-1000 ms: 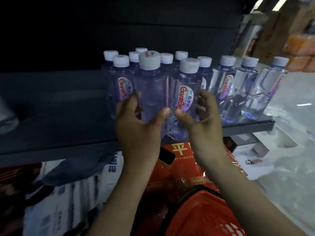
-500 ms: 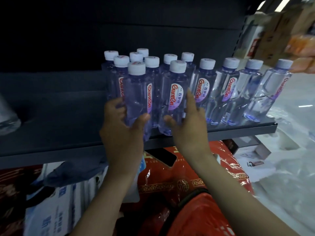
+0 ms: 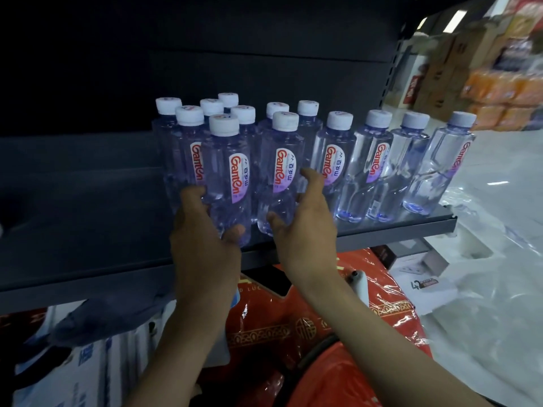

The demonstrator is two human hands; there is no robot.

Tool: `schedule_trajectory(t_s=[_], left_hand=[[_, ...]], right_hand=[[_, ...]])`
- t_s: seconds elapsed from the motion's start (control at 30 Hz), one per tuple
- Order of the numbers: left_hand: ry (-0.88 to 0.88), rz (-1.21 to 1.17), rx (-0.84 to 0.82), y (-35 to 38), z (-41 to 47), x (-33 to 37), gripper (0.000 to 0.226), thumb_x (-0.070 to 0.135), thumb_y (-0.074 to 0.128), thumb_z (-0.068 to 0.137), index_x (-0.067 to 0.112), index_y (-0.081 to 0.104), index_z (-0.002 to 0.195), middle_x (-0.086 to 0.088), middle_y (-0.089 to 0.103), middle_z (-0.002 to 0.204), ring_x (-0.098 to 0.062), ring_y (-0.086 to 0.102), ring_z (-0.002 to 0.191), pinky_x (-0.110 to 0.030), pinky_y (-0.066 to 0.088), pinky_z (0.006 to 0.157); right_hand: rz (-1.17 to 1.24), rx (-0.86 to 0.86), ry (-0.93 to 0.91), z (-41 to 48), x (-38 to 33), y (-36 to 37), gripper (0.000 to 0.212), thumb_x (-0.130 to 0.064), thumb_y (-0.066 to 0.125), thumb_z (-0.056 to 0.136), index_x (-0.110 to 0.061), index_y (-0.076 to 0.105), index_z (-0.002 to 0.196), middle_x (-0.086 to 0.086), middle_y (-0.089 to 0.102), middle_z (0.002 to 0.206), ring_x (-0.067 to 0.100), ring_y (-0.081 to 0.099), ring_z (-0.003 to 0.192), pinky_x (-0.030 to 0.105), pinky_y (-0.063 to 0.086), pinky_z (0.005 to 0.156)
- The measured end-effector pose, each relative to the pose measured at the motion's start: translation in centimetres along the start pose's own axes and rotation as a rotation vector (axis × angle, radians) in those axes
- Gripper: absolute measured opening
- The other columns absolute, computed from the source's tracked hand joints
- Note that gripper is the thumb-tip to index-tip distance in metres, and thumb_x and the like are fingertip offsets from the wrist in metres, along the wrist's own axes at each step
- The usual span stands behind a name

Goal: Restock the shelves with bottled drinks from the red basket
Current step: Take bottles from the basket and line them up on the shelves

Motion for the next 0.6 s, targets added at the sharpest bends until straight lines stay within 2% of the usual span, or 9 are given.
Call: schedule_trajectory(t_s=[0.1, 0.2, 0.37, 0.43, 0.5, 0.6], left_hand=[[0.017, 0.017, 0.008, 0.8, 0.7, -0.5, 0.06, 0.002, 0.075, 0.08, 0.03, 0.042, 0.122, 0.0, 0.063, 0.123, -0.02, 0.063, 0.111, -0.045, 0.054, 0.093], [0.03, 0.058, 0.009, 1.5, 1.1, -0.7, 0.064, 0.002, 0.074, 0.081, 0.03, 0.039, 0.127, -0.004, 0.06, 0.127, -0.022, 0.061, 0.114, -0.046, 0.053, 0.094], [0.06, 0.138, -0.002, 1.8, 0.9, -0.4, 0.07, 0.013, 0.072, 0.084, 0.024, 0.034, 0.141, -0.008, 0.049, 0.139, -0.027, 0.056, 0.122, -0.048, 0.051, 0.098], [0.071, 0.188, -0.006, 1.9, 0.4, -0.1, 0.077, 0.015, 0.07, 0.086, 0.023, 0.027, 0.148, -0.011, 0.042, 0.145, -0.029, 0.051, 0.127, -0.046, 0.048, 0.101], [0.083, 0.239, 0.006, 1.6, -0.6, 0.3, 0.084, 0.018, 0.069, 0.086, 0.023, 0.018, 0.153, -0.016, 0.036, 0.146, -0.034, 0.044, 0.131, -0.05, 0.047, 0.102], [0.11, 0.317, -0.01, 1.3, -2.7, 1.5, 0.086, 0.022, 0.067, 0.087, 0.024, 0.015, 0.154, -0.021, 0.032, 0.145, -0.039, 0.037, 0.133, -0.051, 0.048, 0.098]], right_hand=[[-0.011, -0.005, 0.004, 0.3, -0.1, 0.5, 0.079, -0.017, 0.072, 0.087, -0.035, 0.02, 0.143, 0.0, 0.054, 0.138, 0.022, 0.057, 0.12, 0.045, 0.053, 0.091], [-0.011, -0.023, 0.0, 0.6, -0.3, 0.8, 0.079, -0.016, 0.07, 0.087, -0.035, 0.018, 0.144, 0.0, 0.052, 0.141, 0.024, 0.058, 0.12, 0.049, 0.053, 0.092], [-0.026, -0.098, 0.016, 0.0, -0.4, -0.1, 0.075, -0.018, 0.065, 0.09, -0.038, 0.017, 0.144, 0.006, 0.057, 0.133, 0.026, 0.06, 0.115, 0.048, 0.054, 0.088], [-0.051, -0.139, -0.007, -0.8, -0.5, -1.3, 0.07, -0.019, 0.063, 0.092, -0.034, 0.02, 0.146, 0.008, 0.055, 0.133, 0.025, 0.058, 0.118, 0.043, 0.052, 0.091], [-0.109, -0.206, -0.041, -1.9, -0.5, -2.9, 0.065, -0.018, 0.062, 0.093, -0.029, 0.027, 0.147, 0.007, 0.051, 0.134, 0.026, 0.056, 0.118, 0.036, 0.049, 0.091], [-0.223, -0.277, -0.093, -3.7, -0.2, -6.0, 0.059, -0.018, 0.061, 0.093, -0.023, 0.036, 0.146, 0.008, 0.046, 0.138, 0.029, 0.056, 0.118, 0.038, 0.049, 0.092]])
Point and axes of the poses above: each hand's wrist, its own z-axis towards the middle knuckle, its own y-axis out of the palm, x = y × z, the point moved 5 cm from there along z, towards the middle knuckle
